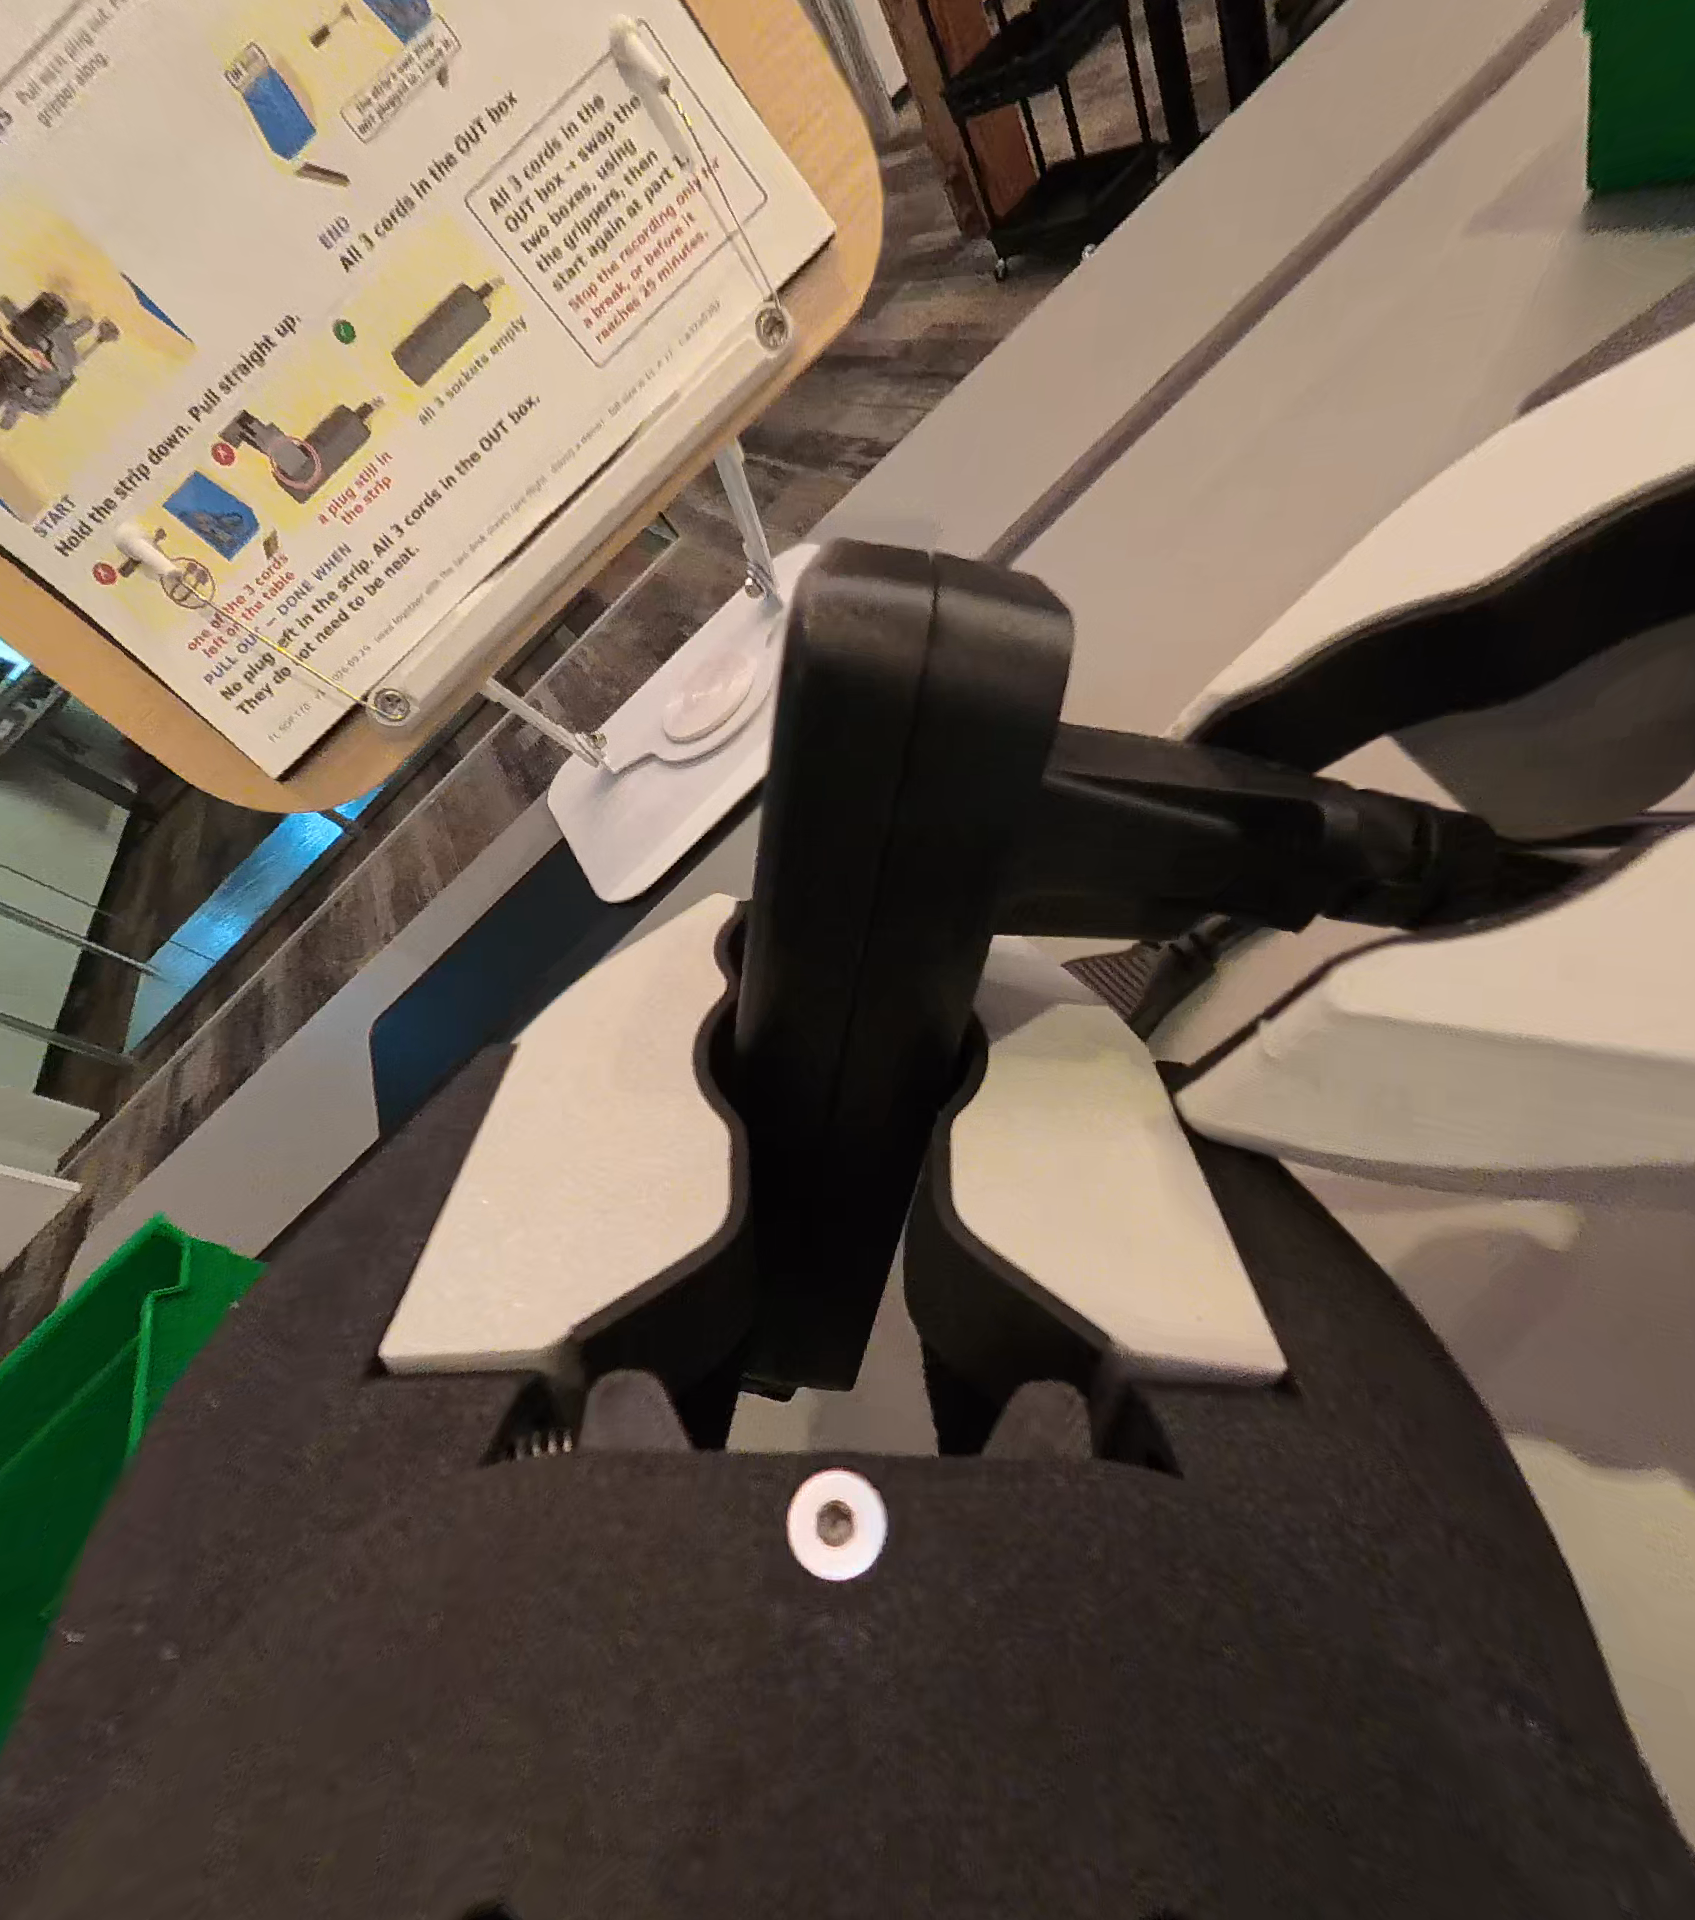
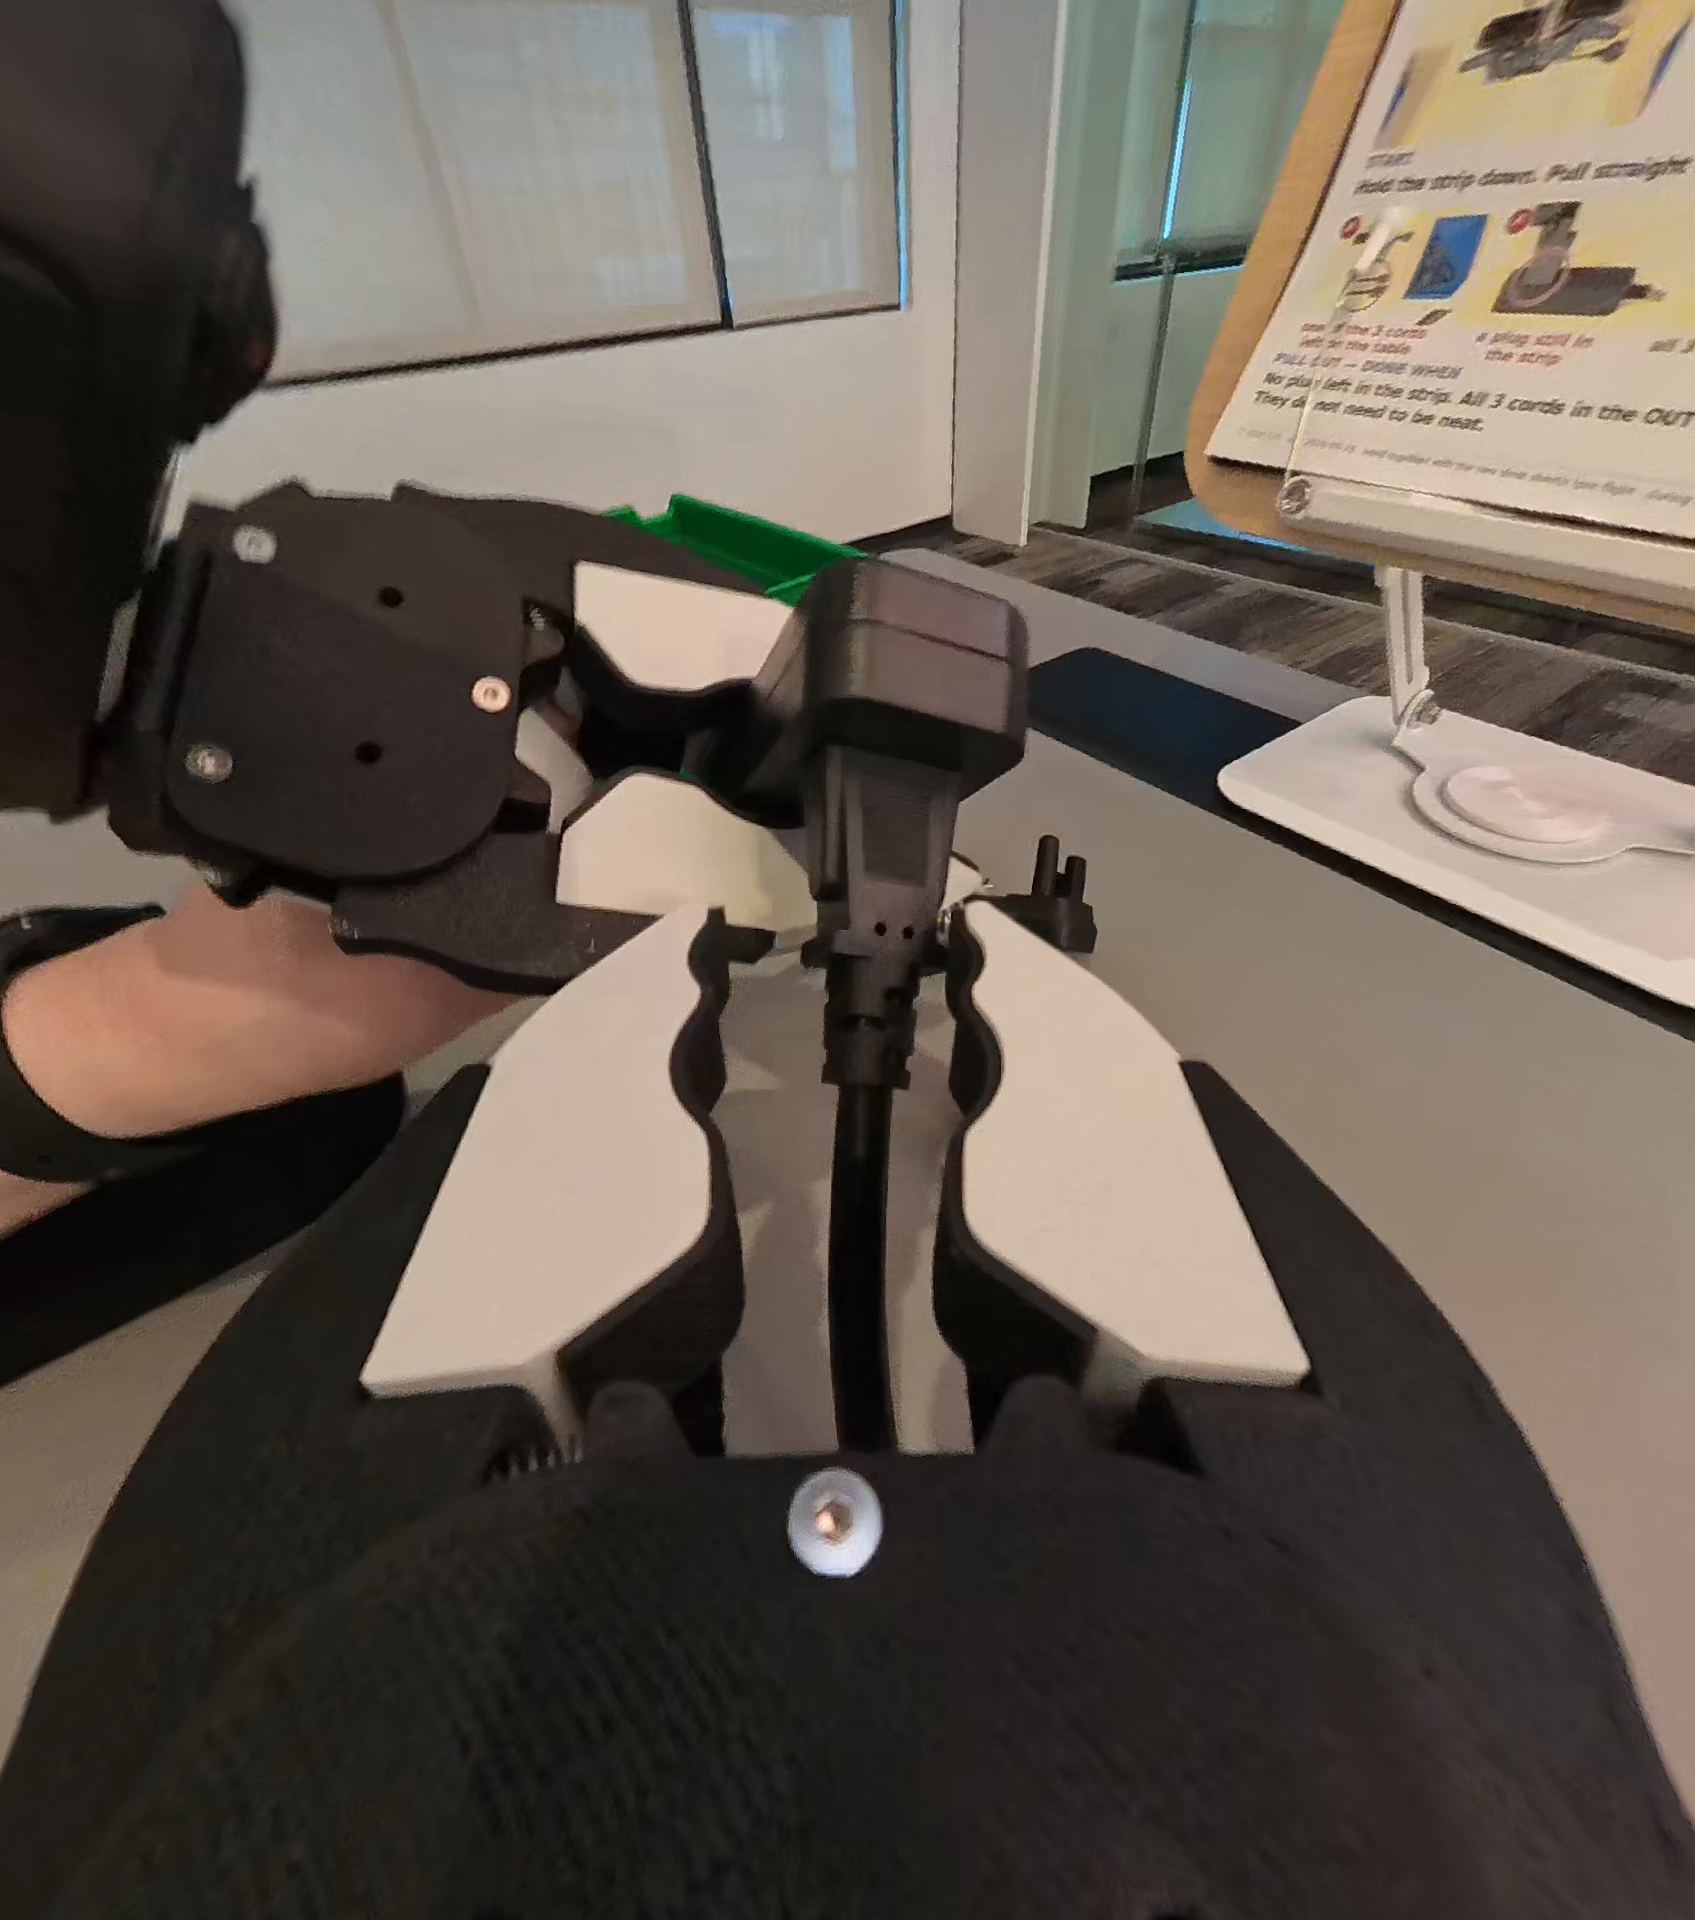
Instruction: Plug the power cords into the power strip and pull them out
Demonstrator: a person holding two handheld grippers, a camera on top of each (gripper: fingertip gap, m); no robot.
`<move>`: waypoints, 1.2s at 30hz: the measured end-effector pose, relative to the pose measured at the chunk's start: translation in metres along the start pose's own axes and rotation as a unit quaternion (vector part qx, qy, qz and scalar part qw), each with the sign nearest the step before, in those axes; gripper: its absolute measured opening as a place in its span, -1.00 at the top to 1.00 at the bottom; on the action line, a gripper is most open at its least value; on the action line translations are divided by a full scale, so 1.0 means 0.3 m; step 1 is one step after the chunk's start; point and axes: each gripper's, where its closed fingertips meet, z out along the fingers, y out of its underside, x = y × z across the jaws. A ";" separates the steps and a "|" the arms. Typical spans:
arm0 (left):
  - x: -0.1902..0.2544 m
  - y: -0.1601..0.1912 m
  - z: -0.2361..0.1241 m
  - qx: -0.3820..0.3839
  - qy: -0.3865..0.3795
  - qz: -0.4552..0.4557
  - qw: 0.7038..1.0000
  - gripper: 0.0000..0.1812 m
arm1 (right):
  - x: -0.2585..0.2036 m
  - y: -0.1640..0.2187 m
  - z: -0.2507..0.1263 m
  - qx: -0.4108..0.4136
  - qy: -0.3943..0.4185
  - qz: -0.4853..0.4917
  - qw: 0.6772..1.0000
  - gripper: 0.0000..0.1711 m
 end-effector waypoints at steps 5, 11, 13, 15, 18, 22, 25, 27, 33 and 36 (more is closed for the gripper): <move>0.037 -0.021 0.008 0.043 -0.016 -0.077 0.996 0.65 | -0.008 0.004 -0.016 -0.003 -0.096 0.144 0.985 0.49; 0.067 -0.023 0.029 0.134 -0.026 -0.215 0.967 0.62 | 0.033 0.004 -0.028 0.016 -0.057 0.128 0.990 0.68; 0.063 -0.015 0.030 0.140 -0.022 -0.214 0.966 0.62 | 0.033 0.015 -0.017 0.011 -0.031 0.094 0.995 0.68; 0.066 0.000 0.036 0.133 -0.013 -0.221 0.966 0.61 | 0.033 0.023 -0.006 0.014 -0.008 0.071 0.997 0.68; 0.067 0.020 0.049 0.132 0.008 -0.230 0.964 0.58 | 0.021 0.043 0.010 -0.004 0.007 0.038 0.999 0.69; 0.066 0.039 0.069 0.131 0.025 -0.227 0.965 0.56 | 0.019 0.060 0.028 -0.025 0.041 0.013 0.999 0.70; 0.060 0.048 0.073 0.130 0.028 -0.234 0.963 0.59 | 0.017 0.056 0.042 -0.019 0.049 0.011 0.999 0.67; 0.058 0.044 0.071 0.135 0.028 -0.236 0.962 0.61 | 0.010 0.034 0.052 0.004 0.039 0.024 0.999 0.61; 0.039 0.043 0.066 0.144 0.028 -0.267 0.952 0.61 | 0.010 0.004 0.088 0.003 0.040 -0.017 0.999 0.66; 0.034 0.047 0.065 0.147 0.030 -0.276 0.949 0.61 | 0.006 0.001 0.096 0.017 0.031 -0.010 0.999 0.67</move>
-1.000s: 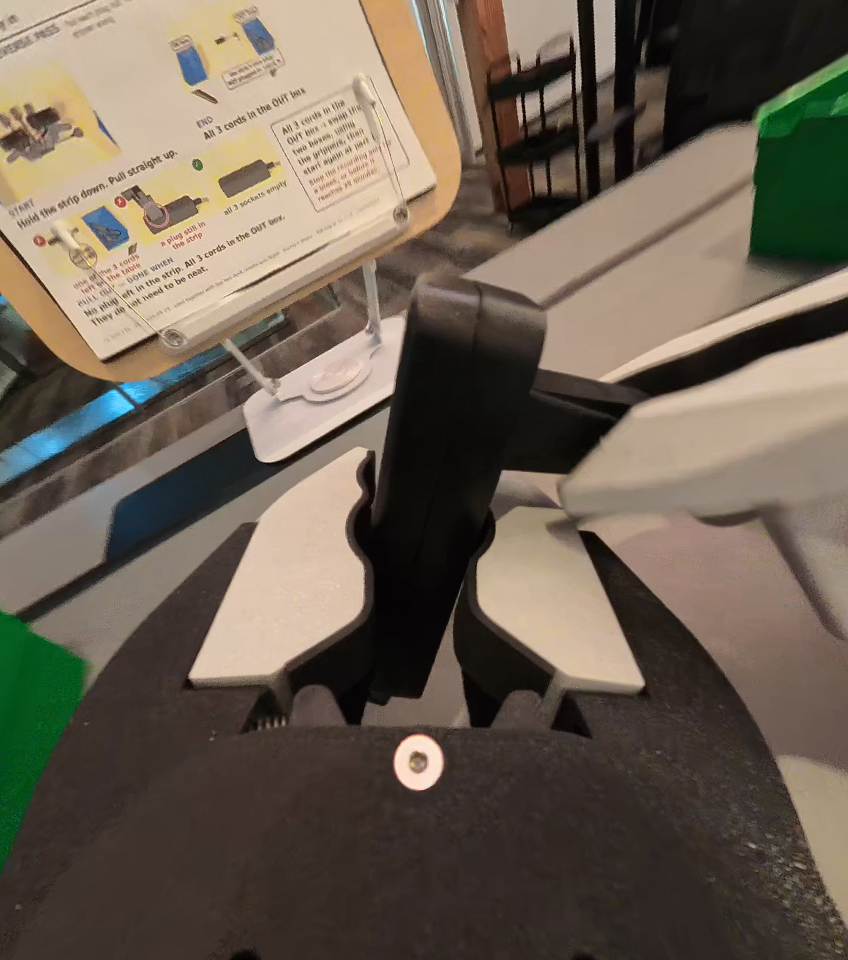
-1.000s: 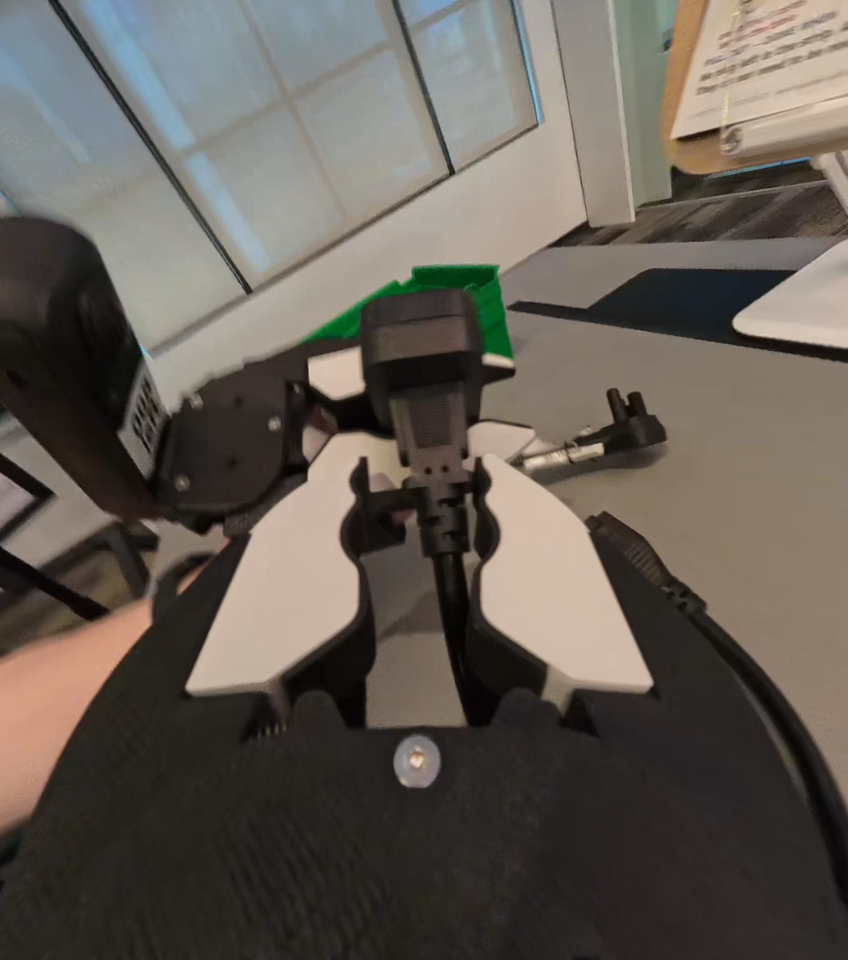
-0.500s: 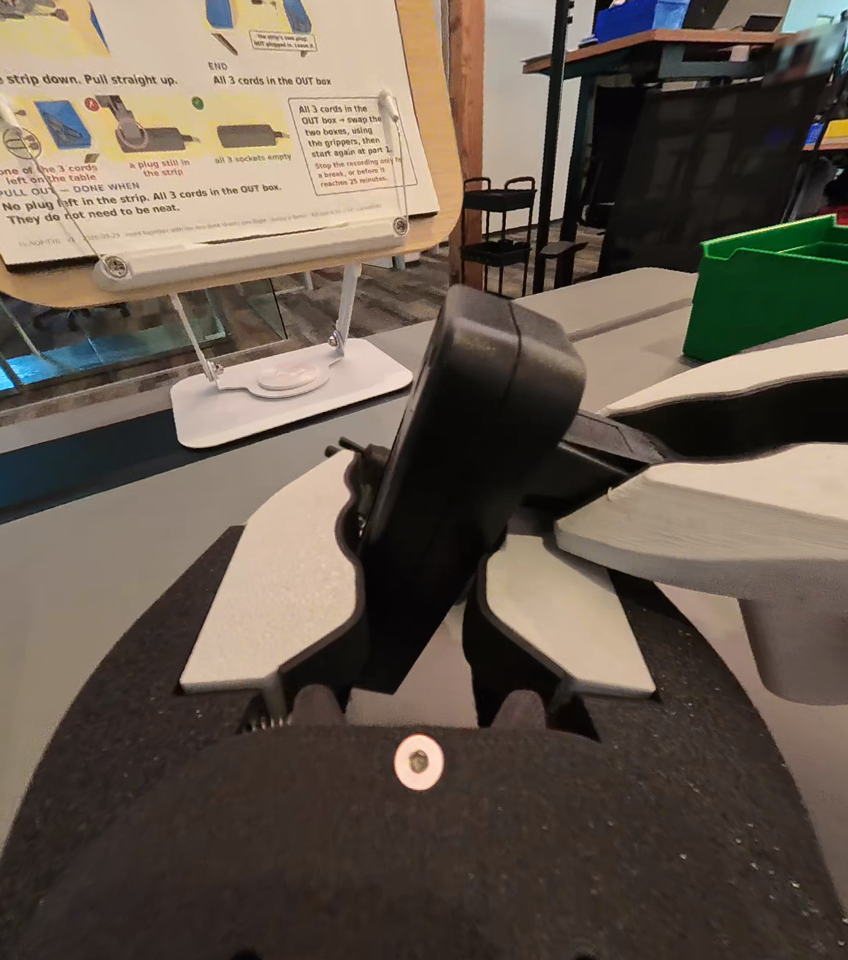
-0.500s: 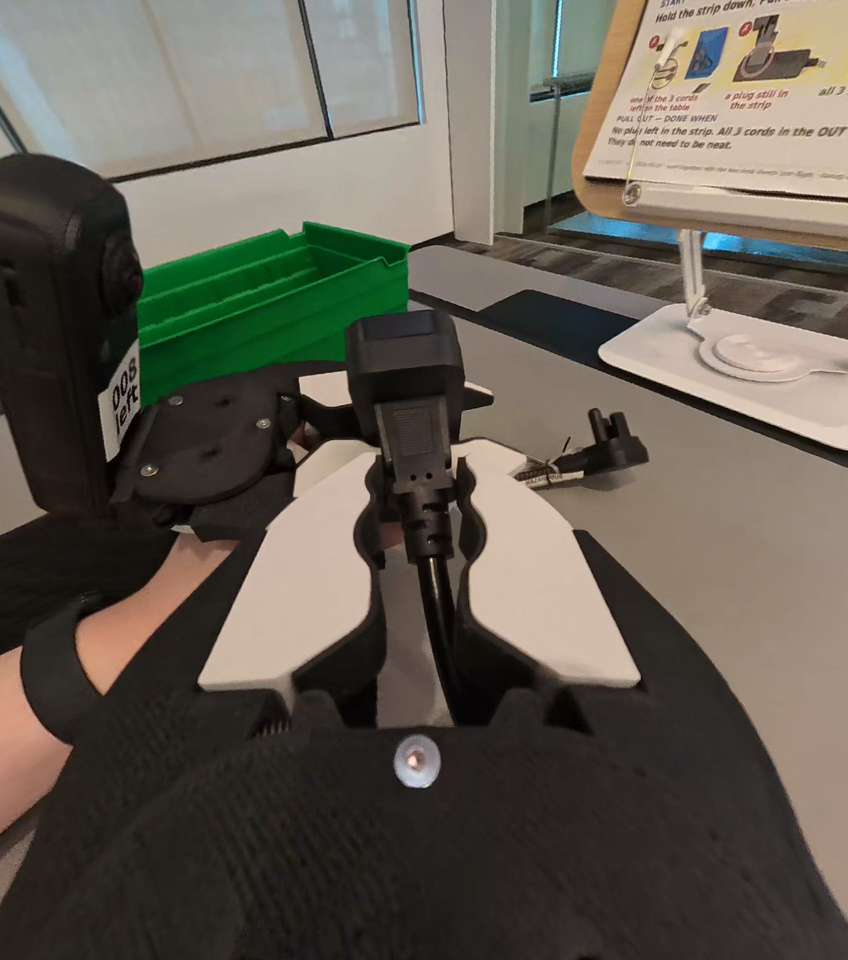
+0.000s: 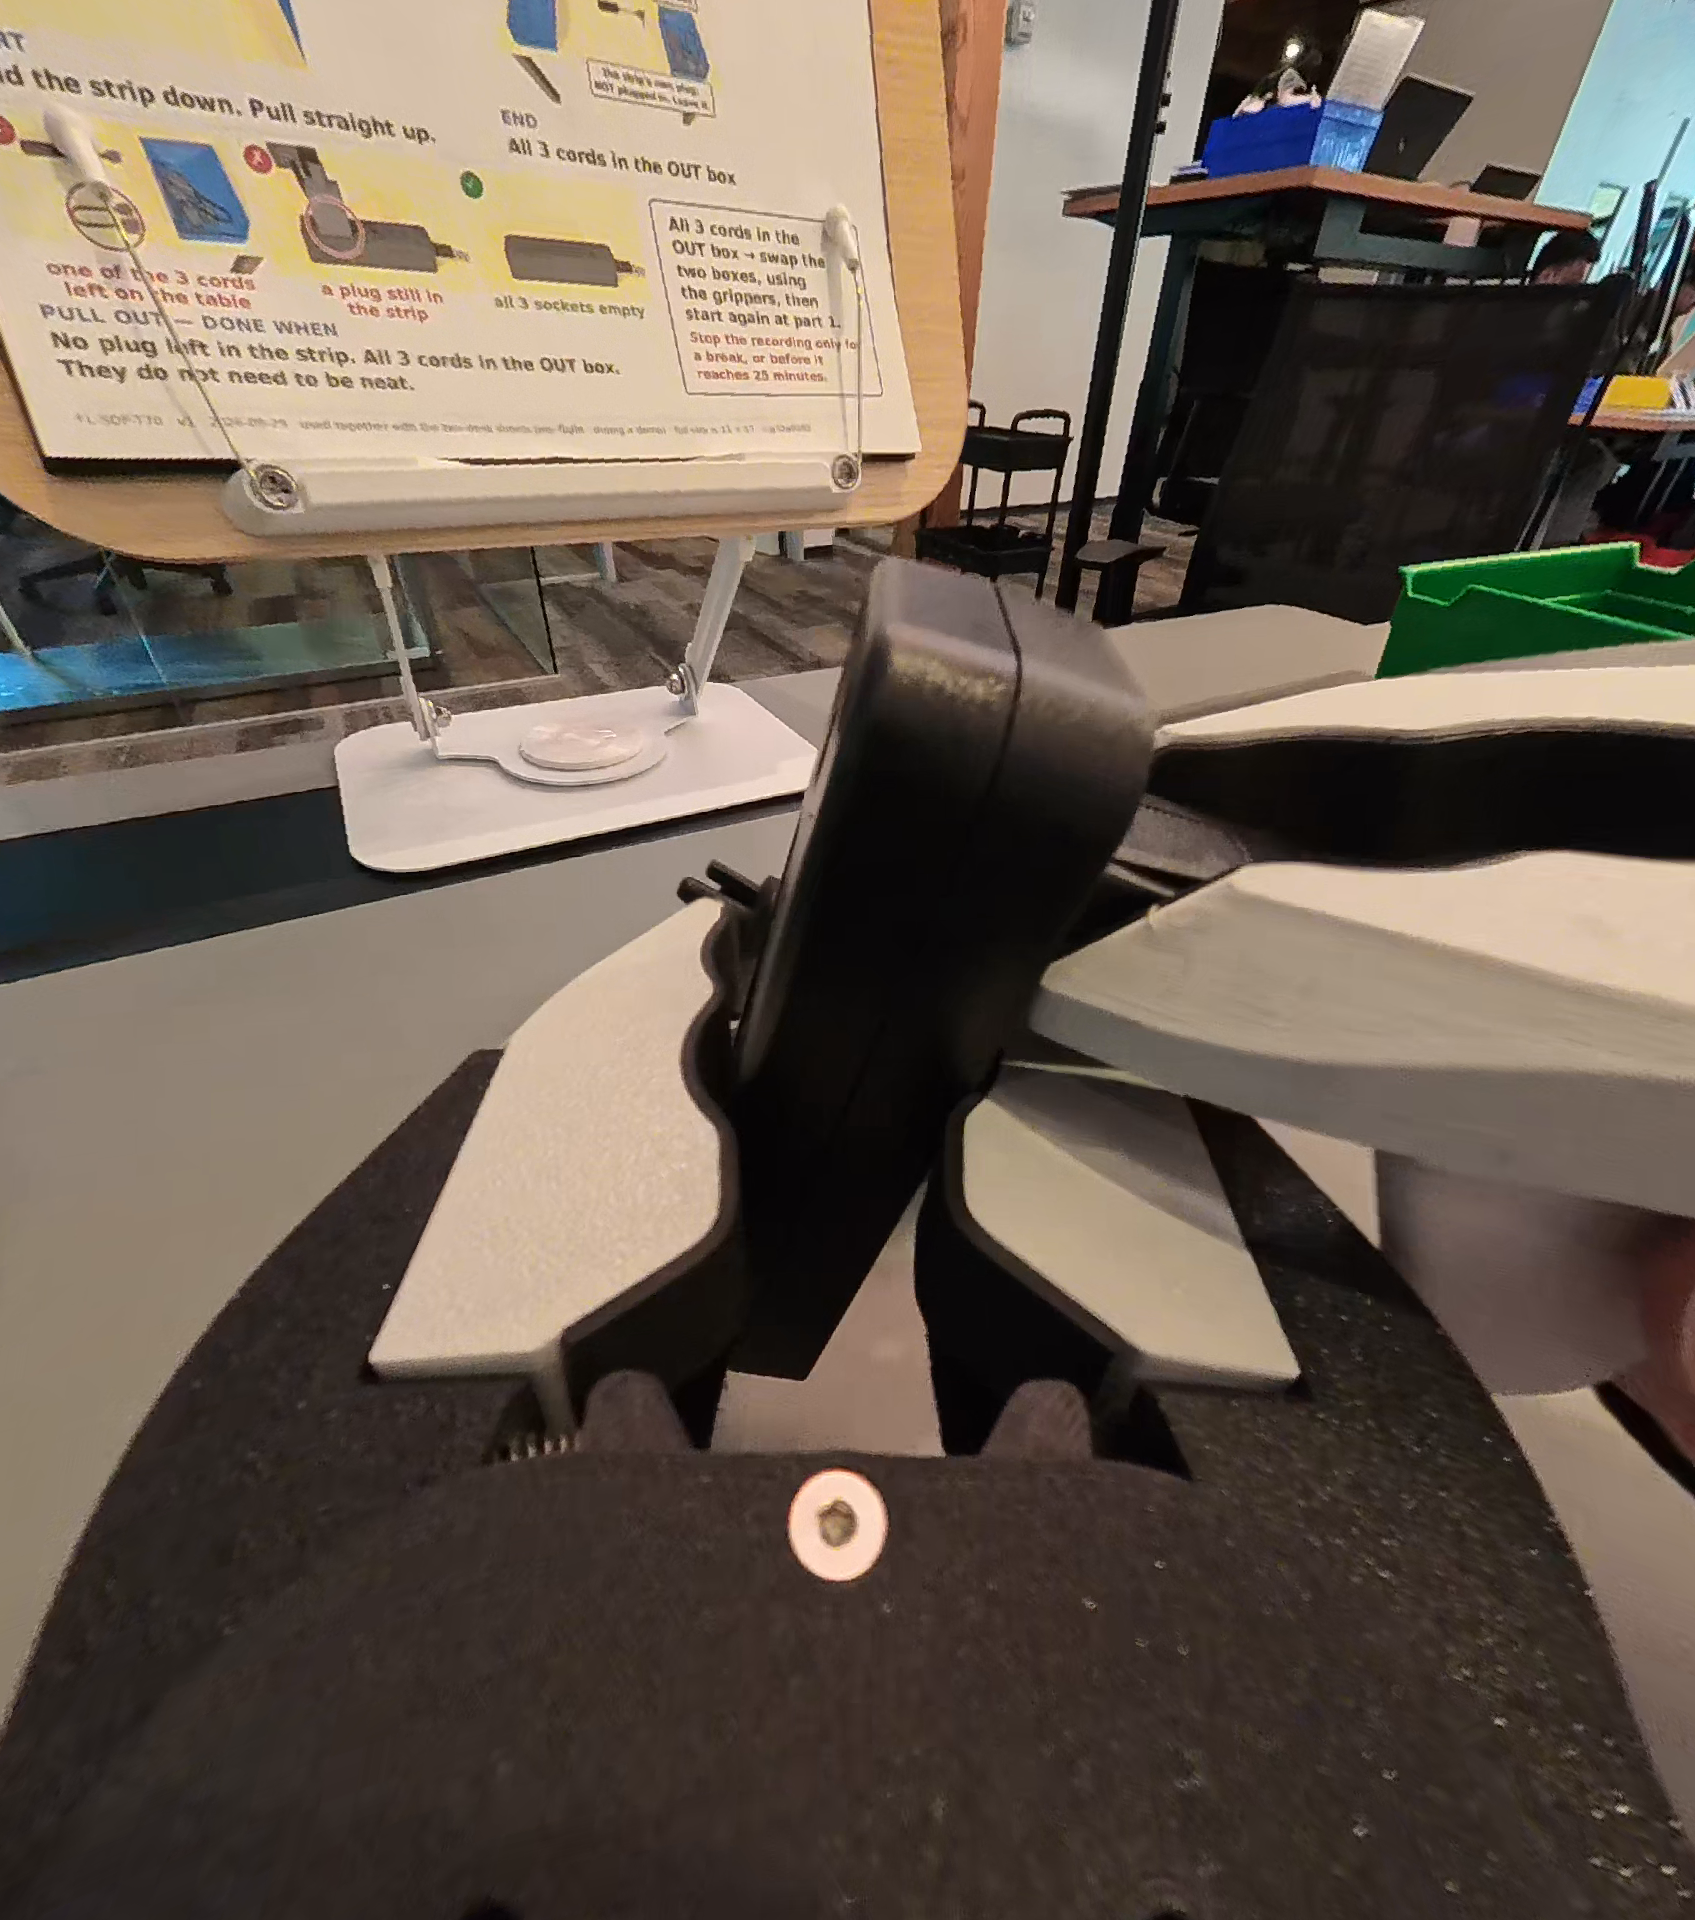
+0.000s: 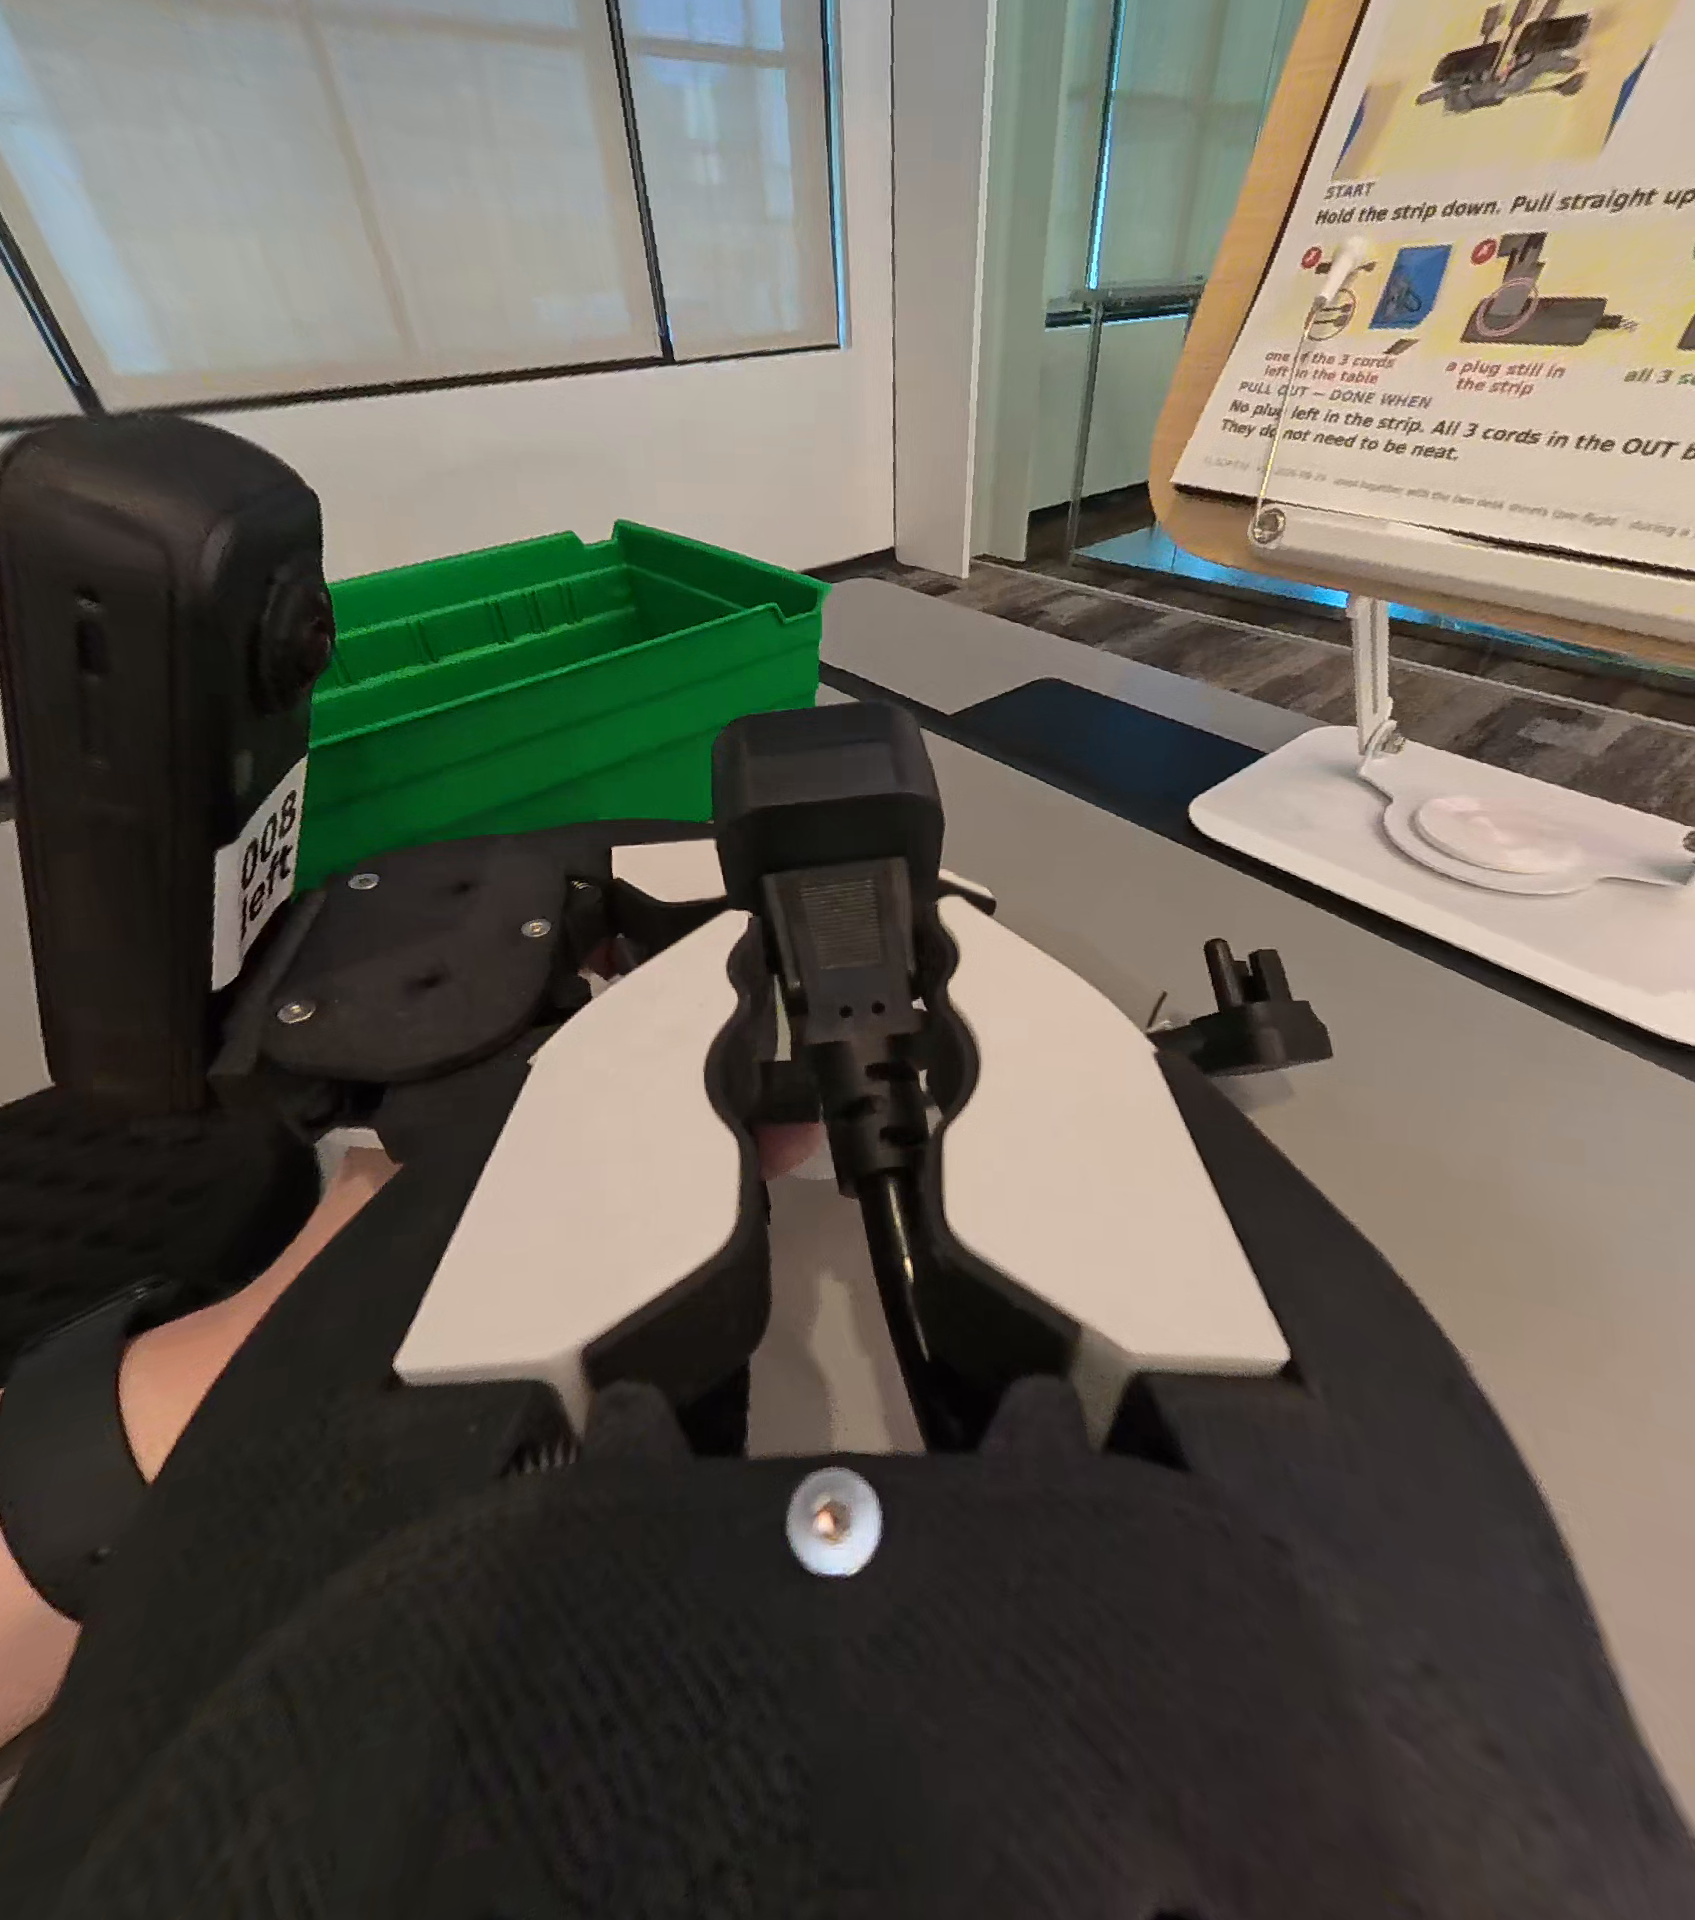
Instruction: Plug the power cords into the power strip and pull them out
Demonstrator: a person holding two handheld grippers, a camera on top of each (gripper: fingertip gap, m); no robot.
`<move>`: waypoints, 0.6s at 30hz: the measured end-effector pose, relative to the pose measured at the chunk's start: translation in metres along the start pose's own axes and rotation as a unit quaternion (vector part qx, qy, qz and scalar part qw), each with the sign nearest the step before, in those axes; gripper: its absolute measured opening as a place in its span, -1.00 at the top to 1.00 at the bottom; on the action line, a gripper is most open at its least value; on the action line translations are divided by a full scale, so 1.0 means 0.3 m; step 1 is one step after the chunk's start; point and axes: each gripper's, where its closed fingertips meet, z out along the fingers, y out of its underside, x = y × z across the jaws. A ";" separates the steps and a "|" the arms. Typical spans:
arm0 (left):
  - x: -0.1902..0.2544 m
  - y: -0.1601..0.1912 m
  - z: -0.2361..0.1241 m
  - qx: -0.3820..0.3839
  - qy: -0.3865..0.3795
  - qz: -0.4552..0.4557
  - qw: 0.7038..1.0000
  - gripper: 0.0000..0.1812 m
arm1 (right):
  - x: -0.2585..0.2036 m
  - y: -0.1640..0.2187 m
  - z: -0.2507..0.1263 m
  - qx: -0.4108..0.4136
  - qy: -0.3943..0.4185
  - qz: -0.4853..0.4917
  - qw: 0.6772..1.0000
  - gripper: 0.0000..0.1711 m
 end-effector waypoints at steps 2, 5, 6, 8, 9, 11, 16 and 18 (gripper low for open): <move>-0.005 -0.003 -0.002 0.007 0.003 -0.011 1.000 0.60 | -0.015 -0.005 0.005 0.000 -0.021 0.011 1.000 0.63; -0.020 -0.001 -0.010 0.010 0.008 -0.021 1.000 0.60 | -0.029 0.007 0.028 -0.012 -0.020 0.012 1.000 0.55; -0.024 0.006 -0.012 0.007 0.013 -0.026 1.000 0.59 | -0.032 0.012 0.036 -0.017 -0.020 0.004 1.000 0.58; -0.028 0.009 -0.009 -0.001 0.019 -0.038 0.999 0.58 | -0.032 0.015 0.046 -0.026 -0.023 0.001 0.999 0.61; -0.031 0.004 -0.010 0.005 0.023 -0.034 0.999 0.56 | -0.033 0.013 0.048 -0.019 -0.025 0.007 0.999 0.63; -0.034 0.010 -0.006 0.002 0.021 -0.024 0.999 0.56 | -0.028 0.016 0.051 -0.008 -0.024 -0.001 1.000 0.69; -0.047 -0.010 -0.009 0.015 0.011 -0.034 0.999 0.60 | -0.027 -0.002 0.057 -0.004 -0.006 0.000 1.000 0.69; -0.058 -0.011 -0.013 0.020 0.018 -0.049 0.998 0.60 | -0.035 -0.005 0.069 -0.014 0.006 -0.010 1.000 0.69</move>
